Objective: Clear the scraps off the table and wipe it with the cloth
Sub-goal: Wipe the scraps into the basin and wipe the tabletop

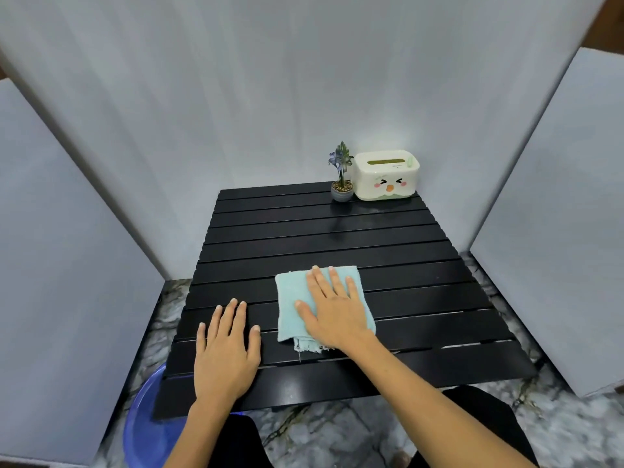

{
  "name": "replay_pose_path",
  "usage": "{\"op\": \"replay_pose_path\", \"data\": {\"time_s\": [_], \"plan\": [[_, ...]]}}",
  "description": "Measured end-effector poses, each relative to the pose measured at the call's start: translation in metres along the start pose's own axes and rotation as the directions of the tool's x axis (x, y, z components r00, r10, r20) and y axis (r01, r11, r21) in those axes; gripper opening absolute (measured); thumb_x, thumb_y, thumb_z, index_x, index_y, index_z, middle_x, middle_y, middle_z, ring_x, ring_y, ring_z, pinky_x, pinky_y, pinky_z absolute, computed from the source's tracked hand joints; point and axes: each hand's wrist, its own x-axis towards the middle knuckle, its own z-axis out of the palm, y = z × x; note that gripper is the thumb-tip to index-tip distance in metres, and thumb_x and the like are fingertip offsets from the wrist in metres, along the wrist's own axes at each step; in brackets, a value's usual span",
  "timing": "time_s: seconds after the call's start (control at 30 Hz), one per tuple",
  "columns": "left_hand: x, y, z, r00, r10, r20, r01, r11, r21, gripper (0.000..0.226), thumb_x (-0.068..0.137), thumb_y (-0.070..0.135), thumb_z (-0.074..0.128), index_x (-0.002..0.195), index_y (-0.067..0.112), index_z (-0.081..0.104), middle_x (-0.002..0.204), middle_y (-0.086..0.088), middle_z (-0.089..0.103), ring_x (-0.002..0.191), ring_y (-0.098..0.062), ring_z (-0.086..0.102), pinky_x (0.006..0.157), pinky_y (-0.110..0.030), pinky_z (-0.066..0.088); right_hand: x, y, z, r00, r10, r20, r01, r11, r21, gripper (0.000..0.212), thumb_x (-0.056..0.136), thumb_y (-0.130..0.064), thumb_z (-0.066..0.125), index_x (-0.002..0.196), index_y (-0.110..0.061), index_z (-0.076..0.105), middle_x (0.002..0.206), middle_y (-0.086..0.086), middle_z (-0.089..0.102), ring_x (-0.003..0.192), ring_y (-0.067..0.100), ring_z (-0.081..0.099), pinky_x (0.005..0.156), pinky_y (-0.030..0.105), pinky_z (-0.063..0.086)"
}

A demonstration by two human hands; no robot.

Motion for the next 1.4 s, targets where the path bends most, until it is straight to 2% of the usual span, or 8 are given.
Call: {"op": "replay_pose_path", "data": {"time_s": [0.1, 0.27, 0.47, 0.63, 0.8, 0.9, 1.17, 1.4], "plan": [[0.0, -0.004, 0.0, 1.0, 0.002, 0.009, -0.002, 1.0, -0.003, 0.073, 0.091, 0.06, 0.012, 0.154, 0.029, 0.032, 0.162, 0.011, 0.024, 0.152, -0.013, 0.014, 0.123, -0.041, 0.008, -0.009, 0.02, -0.001, 0.99, -0.137, 0.011, 0.138, 0.99, -0.039, 0.073, 0.095, -0.066, 0.011, 0.158, -0.031, -0.004, 0.166, -0.013, -0.009, 0.152, 0.014, -0.014, 0.122, 0.045, -0.01], [0.001, -0.005, -0.001, 1.0, 0.01, 0.014, -0.01, 1.0, -0.012, 0.073, 0.091, 0.062, 0.015, 0.154, 0.029, 0.032, 0.162, 0.011, 0.024, 0.152, -0.012, 0.014, 0.123, -0.041, 0.009, -0.016, 0.055, -0.005, 0.994, -0.107, -0.027, 0.106, 0.994, -0.037, 0.076, 0.093, -0.07, 0.011, 0.158, -0.032, -0.001, 0.165, -0.014, -0.006, 0.152, 0.01, -0.011, 0.122, 0.04, -0.009], [0.001, -0.005, -0.002, 1.0, 0.008, 0.015, -0.007, 1.0, -0.028, 0.073, 0.091, 0.063, 0.015, 0.154, 0.03, 0.031, 0.162, 0.012, 0.023, 0.152, -0.01, 0.012, 0.123, -0.04, 0.007, -0.023, 0.112, -0.02, 0.995, 0.081, -0.051, -0.083, 0.996, -0.027, 0.074, 0.096, -0.068, 0.017, 0.158, -0.032, -0.001, 0.165, -0.015, -0.007, 0.152, 0.009, -0.01, 0.122, 0.039, -0.008], [0.0, -0.005, -0.002, 1.0, 0.009, 0.009, -0.008, 0.999, -0.032, 0.073, 0.091, 0.062, 0.016, 0.154, 0.029, 0.032, 0.162, 0.012, 0.024, 0.152, -0.011, 0.013, 0.123, -0.04, 0.007, -0.03, 0.157, -0.033, 0.966, 0.252, -0.055, -0.252, 0.968, 0.011, 0.075, 0.096, -0.068, 0.017, 0.158, -0.032, -0.001, 0.166, -0.013, -0.006, 0.152, 0.011, -0.009, 0.123, 0.042, -0.005], [-0.001, -0.004, -0.001, 1.0, 0.011, -0.001, -0.011, 1.0, -0.019, 0.071, 0.092, 0.06, 0.017, 0.153, 0.028, 0.033, 0.162, 0.01, 0.026, 0.152, -0.013, 0.015, 0.123, -0.042, 0.008, -0.041, 0.148, -0.027, 0.889, 0.446, -0.107, -0.444, 0.895, 0.043, 0.076, 0.096, -0.066, 0.013, 0.159, -0.024, 0.0, 0.167, -0.007, -0.006, 0.153, 0.019, -0.009, 0.122, 0.045, -0.006], [-0.001, -0.002, 0.0, 1.0, 0.006, 0.001, -0.006, 1.0, -0.009, 0.07, 0.093, 0.057, 0.018, 0.154, 0.027, 0.033, 0.162, 0.009, 0.026, 0.152, -0.013, 0.014, 0.123, -0.043, 0.009, -0.051, 0.131, -0.022, 0.86, 0.501, -0.101, -0.497, 0.865, 0.065, 0.077, 0.097, -0.064, 0.012, 0.159, -0.022, -0.004, 0.166, -0.005, -0.01, 0.153, 0.02, -0.012, 0.122, 0.045, -0.008], [-0.001, 0.002, 0.001, 1.0, -0.013, 0.004, 0.013, 1.0, -0.007, 0.069, 0.093, 0.054, 0.019, 0.153, 0.025, 0.034, 0.162, 0.007, 0.027, 0.152, -0.016, 0.016, 0.123, -0.044, 0.009, -0.062, 0.076, -0.01, 0.898, 0.429, -0.092, -0.424, 0.903, 0.074, 0.078, 0.097, -0.064, 0.011, 0.158, -0.019, -0.006, 0.166, -0.004, -0.012, 0.152, 0.022, -0.015, 0.121, 0.049, -0.01], [0.0, 0.002, -0.001, 1.0, -0.018, 0.001, 0.018, 1.0, -0.016, 0.069, 0.092, 0.054, 0.022, 0.152, 0.026, 0.037, 0.161, 0.007, 0.03, 0.151, -0.016, 0.019, 0.122, -0.044, 0.011, -0.066, 0.012, 0.004, 0.983, 0.178, -0.054, -0.176, 0.984, 0.036, 0.077, 0.096, -0.064, 0.008, 0.158, -0.022, -0.006, 0.165, -0.007, -0.014, 0.15, 0.02, -0.021, 0.12, 0.047, -0.015]]}}
